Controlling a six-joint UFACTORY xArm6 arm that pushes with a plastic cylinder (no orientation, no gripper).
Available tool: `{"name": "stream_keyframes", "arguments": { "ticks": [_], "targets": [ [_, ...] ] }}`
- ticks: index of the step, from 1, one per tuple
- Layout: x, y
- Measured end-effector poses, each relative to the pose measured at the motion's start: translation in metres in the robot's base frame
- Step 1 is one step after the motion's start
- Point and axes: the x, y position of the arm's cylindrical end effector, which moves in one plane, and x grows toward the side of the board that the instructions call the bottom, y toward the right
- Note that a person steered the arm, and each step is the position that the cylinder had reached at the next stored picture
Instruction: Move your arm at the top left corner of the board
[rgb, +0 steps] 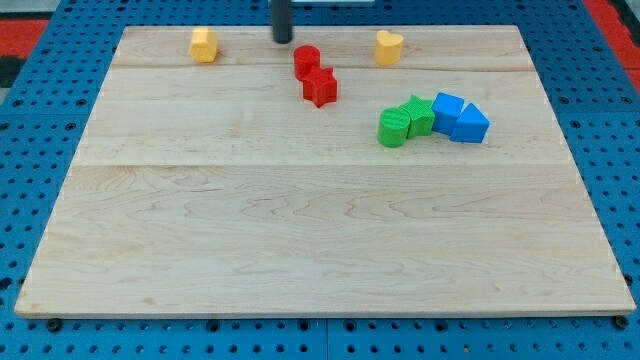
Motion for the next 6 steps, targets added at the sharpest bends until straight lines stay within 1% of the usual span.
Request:
{"name": "stream_keyframes", "arguments": {
  "ticks": [1, 2, 3, 4, 5, 6],
  "targets": [
    [0.039, -0.053],
    [0.106, -0.054],
    [0.104, -0.109],
    [0.084, -0.189],
    [0.040, -0.188],
    [0.005, -0.155]
  ]
}}
